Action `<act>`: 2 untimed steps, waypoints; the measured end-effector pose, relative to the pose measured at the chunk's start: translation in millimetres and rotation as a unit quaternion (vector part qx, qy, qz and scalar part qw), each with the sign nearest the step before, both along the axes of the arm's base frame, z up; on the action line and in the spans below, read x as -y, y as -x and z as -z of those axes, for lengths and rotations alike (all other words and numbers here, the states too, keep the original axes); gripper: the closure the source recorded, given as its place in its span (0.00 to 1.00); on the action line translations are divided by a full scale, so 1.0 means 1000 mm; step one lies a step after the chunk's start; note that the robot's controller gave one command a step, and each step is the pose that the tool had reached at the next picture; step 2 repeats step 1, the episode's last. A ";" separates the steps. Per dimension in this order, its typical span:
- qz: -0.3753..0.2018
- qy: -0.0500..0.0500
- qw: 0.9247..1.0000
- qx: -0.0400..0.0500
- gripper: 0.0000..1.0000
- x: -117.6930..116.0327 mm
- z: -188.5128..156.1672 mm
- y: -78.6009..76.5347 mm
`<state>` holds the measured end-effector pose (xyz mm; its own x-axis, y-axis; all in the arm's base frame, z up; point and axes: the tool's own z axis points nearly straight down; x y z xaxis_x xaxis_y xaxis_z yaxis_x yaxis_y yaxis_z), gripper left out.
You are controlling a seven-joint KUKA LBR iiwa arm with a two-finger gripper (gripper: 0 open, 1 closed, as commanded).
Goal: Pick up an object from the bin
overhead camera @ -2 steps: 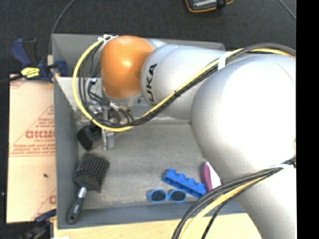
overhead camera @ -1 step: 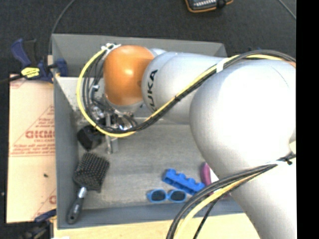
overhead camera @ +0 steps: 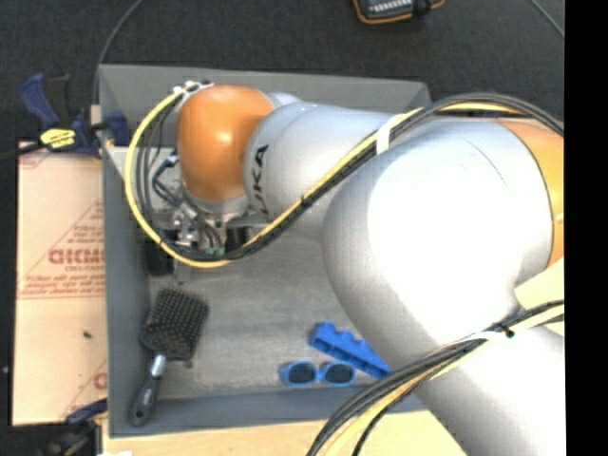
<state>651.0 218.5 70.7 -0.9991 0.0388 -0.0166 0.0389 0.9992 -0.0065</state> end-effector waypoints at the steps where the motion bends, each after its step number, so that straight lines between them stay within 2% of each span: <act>1: 0.000 0.000 1.000 0.000 1.00 0.000 0.000 0.000; 2: 0.000 0.000 1.000 0.000 1.00 0.000 0.000 0.000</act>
Offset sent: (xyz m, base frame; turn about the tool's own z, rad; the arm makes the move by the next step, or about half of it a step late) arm -0.0001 -0.0002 0.0240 0.0000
